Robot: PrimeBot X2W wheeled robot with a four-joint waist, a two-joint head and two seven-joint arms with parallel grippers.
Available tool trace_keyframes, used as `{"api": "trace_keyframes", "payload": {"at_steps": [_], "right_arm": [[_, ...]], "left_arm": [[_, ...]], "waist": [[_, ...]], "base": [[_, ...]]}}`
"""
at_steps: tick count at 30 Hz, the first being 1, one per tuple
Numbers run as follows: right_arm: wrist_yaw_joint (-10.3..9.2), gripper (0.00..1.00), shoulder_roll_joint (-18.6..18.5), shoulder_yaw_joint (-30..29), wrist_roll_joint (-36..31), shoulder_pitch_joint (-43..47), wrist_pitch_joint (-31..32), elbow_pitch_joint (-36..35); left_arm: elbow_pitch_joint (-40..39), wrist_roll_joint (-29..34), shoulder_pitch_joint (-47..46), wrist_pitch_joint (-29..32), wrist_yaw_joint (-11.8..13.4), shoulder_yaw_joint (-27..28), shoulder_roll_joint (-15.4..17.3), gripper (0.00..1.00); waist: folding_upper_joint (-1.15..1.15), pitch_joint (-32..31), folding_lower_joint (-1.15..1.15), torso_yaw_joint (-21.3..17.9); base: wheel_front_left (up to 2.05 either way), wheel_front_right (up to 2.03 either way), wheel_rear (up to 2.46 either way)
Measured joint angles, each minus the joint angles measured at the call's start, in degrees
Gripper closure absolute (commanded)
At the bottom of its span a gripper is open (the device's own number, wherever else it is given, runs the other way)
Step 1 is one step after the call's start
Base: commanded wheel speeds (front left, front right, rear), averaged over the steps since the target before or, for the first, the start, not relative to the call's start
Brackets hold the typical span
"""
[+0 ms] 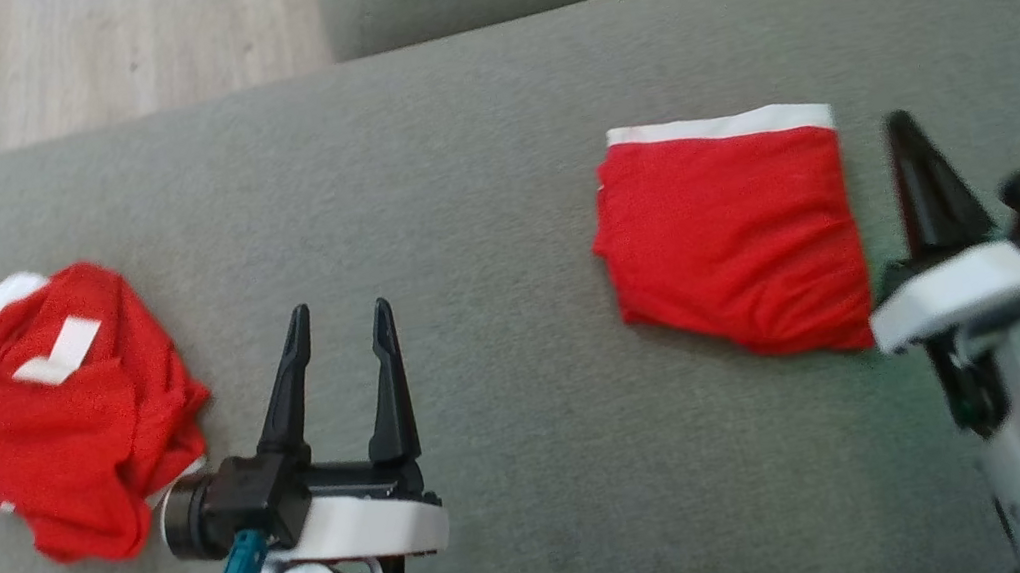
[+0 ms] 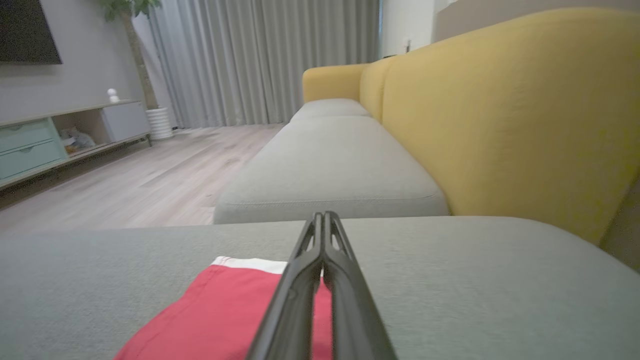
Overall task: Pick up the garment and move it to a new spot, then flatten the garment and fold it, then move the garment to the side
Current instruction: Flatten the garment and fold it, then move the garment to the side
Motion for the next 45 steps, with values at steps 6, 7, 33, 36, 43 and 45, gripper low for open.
{"api": "trace_keyframes", "payload": {"at_steps": [6, 7, 33, 36, 43, 45], "right_arm": [[0.0, 0.0, 2.2, -5.9, -2.3, 8.8, 0.0, -9.3], [0.0, 0.0, 2.5, -6.1, -2.3, 10.4, 0.0, -10.2], [0.0, 0.0, 3.6, -4.8, -2.2, 13.7, 3.6, -11.1], [0.0, 0.0, 3.7, -6.2, -2.7, 10.8, 4.8, -8.6], [0.0, 0.0, 3.6, -9.7, -1.1, 4.5, 8.3, 0.2], [0.0, 0.0, 3.6, -9.9, 0.1, 2.8, 8.8, 2.8]], "left_arm": [[-0.4, -0.3, 1.2, 0.0, 0.0, 0.4, 0.0, 0.0], [-0.4, -0.4, 1.6, 0.0, 0.0, 0.4, 0.0, 0.0], [-0.4, -0.7, 3.7, 0.0, -0.1, -0.2, 0.0, 0.0], [-0.5, -0.7, 1.6, 0.0, -0.1, -0.7, 0.0, 0.0], [-0.4, -0.7, -0.1, 0.0, 0.0, -2.3, 0.0, 0.0], [-0.4, -0.7, -0.6, 0.0, 0.0, -2.5, 0.0, 0.0]], "waist": [[0.0, -1.9, 0.0, -2.1], [0.0, -2.2, 0.0, -2.3], [0.0, -0.3, 0.01, -1.0], [0.0, 1.5, 0.01, -0.1], [0.0, 5.3, 0.02, 2.3], [0.0, 6.2, 0.02, 2.9]], "base": [[0.0, 0.0, 0.0], [0.0, 0.0, 0.0], [0.0, 0.0, 0.0], [0.0, 0.0, 0.0], [0.0, 0.0, 0.0], [0.0, 0.0, 0.0]]}}
